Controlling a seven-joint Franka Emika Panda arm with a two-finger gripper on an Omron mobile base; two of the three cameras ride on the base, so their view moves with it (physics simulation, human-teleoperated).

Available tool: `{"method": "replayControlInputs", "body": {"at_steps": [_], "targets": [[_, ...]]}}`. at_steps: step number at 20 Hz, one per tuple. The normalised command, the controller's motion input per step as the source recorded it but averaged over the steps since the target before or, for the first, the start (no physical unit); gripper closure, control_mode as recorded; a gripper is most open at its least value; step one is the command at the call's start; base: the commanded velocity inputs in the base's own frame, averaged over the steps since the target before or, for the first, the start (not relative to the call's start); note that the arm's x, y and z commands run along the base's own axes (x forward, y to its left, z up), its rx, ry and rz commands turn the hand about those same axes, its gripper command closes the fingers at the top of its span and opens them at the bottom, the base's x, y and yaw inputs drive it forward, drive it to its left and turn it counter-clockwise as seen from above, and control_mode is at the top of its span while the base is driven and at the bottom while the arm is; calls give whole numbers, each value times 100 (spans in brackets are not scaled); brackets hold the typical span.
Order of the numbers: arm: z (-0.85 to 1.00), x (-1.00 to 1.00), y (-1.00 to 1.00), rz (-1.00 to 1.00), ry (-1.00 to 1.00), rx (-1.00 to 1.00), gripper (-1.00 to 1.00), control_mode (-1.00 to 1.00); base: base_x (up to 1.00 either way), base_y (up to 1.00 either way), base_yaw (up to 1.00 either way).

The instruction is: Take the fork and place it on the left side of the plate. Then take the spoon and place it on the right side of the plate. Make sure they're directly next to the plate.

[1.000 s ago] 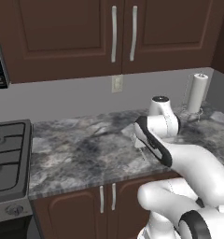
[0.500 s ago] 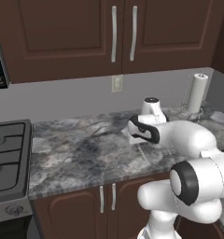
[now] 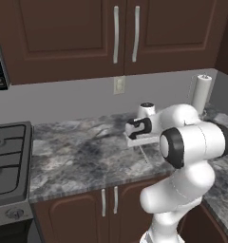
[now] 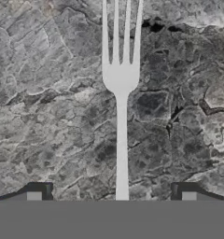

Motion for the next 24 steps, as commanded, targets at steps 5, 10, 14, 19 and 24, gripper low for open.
{"method": "replayControlInputs", "body": {"at_steps": [5,10,14,19,24], "targets": [[-45,36,0,0,6,0,-100,-100,0,0,0],[-45,31,-2,0,3,0,-100,-100,0,0,0],[-46,19,0,0,1,0,-100,-100,0,0,0],[-47,2,0,0,1,-1,100,-100,0,0,0],[-53,-1,0,0,0,-6,100,-100,0,0,0]]}}
